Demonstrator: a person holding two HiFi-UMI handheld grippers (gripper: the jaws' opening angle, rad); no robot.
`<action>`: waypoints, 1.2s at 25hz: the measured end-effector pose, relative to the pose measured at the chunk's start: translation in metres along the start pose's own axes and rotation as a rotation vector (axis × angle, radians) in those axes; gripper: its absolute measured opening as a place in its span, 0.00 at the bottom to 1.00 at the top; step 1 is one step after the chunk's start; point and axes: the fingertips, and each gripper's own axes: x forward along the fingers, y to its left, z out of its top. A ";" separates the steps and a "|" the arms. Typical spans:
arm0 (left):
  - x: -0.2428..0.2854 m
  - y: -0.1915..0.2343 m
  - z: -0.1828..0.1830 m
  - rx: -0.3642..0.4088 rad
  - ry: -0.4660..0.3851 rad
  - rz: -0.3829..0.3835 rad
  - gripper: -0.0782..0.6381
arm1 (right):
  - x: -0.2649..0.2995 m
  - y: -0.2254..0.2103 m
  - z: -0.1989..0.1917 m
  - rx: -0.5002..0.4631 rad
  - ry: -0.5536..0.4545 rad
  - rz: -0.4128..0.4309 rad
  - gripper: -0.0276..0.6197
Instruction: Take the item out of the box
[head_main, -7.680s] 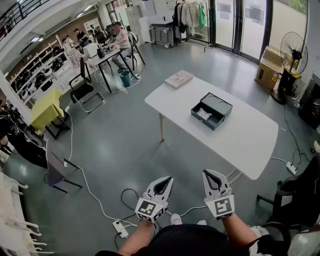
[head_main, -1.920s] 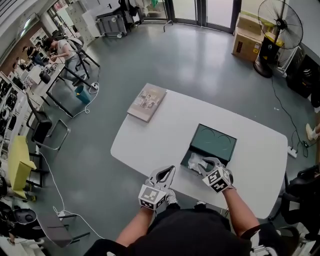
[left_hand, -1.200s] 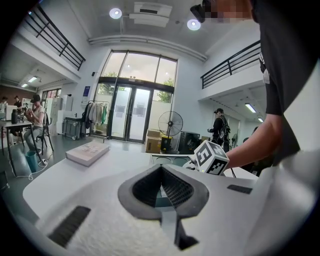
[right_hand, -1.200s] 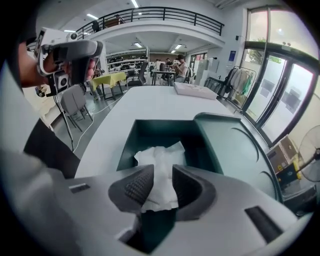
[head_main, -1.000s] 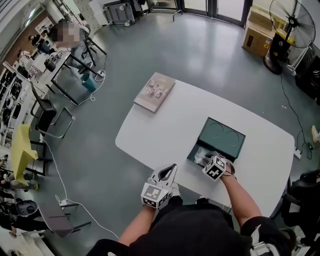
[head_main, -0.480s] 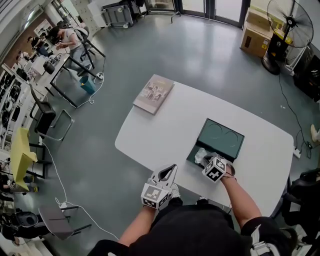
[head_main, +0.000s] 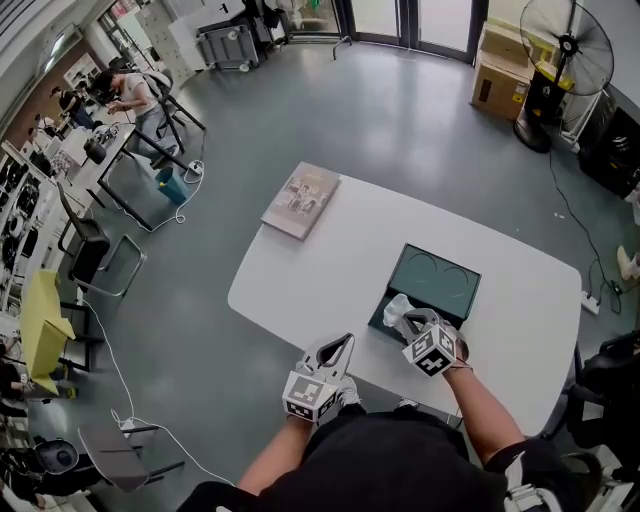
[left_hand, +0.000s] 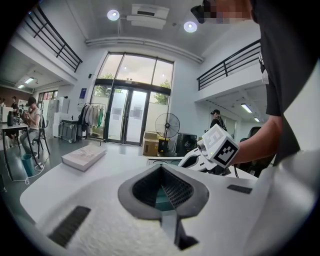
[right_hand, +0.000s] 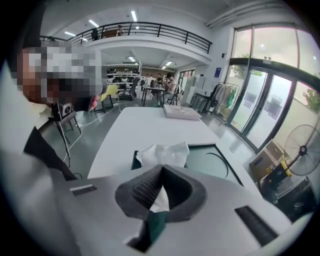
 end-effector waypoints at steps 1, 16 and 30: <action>0.001 -0.002 0.002 0.004 -0.004 -0.005 0.13 | -0.006 -0.002 0.004 0.011 -0.023 -0.013 0.05; 0.004 0.029 0.067 0.052 -0.135 0.041 0.13 | -0.130 -0.034 0.099 0.132 -0.603 -0.227 0.05; 0.030 0.011 0.106 0.102 -0.199 -0.018 0.13 | -0.215 -0.074 0.115 0.215 -0.787 -0.442 0.05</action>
